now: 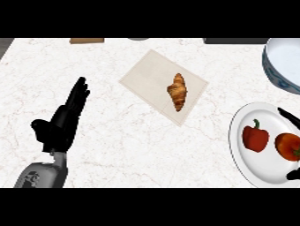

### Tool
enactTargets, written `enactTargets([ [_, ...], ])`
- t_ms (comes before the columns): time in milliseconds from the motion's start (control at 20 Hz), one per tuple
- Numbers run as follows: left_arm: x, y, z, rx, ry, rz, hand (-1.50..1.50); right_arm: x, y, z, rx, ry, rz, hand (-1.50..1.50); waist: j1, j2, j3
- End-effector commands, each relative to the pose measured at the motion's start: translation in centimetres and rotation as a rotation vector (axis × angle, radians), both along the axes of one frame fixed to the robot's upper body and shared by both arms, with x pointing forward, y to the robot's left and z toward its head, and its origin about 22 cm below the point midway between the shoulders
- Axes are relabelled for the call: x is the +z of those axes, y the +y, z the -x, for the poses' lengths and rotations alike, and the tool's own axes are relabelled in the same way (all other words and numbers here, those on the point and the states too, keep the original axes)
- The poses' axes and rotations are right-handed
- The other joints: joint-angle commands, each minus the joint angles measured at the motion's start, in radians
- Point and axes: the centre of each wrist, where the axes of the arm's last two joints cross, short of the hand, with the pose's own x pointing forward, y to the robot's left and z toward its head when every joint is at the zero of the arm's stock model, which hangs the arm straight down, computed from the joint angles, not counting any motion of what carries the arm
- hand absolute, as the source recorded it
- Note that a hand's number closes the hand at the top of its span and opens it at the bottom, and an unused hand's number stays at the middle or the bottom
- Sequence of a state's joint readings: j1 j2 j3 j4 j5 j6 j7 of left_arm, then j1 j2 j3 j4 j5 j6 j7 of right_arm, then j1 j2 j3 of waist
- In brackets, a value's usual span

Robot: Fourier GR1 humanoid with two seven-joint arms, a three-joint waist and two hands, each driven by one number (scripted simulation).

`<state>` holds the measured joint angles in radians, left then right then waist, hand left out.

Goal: Pick the tomato from the plate and place it in the bowl

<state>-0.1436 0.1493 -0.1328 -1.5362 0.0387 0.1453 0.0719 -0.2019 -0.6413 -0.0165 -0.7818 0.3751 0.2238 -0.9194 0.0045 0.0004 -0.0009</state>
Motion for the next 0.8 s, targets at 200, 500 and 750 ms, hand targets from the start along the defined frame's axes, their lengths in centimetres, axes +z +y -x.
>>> enactTargets([
  [200,0.5,1.3,0.1,0.001,-0.009,0.004,0.00,-2.4,2.1,0.1,0.213,-0.051,0.085,1.50,0.006,0.000,0.002],
  [500,-0.3,-1.0,0.2,0.006,-0.002,0.005,0.00,-1.8,0.9,0.8,0.260,-0.078,0.101,1.50,0.000,0.000,0.002],
  [750,0.8,-0.5,-0.3,0.002,0.002,0.008,0.00,-2.9,3.0,1.3,0.274,-0.083,0.028,1.50,-0.005,-0.001,0.002],
])
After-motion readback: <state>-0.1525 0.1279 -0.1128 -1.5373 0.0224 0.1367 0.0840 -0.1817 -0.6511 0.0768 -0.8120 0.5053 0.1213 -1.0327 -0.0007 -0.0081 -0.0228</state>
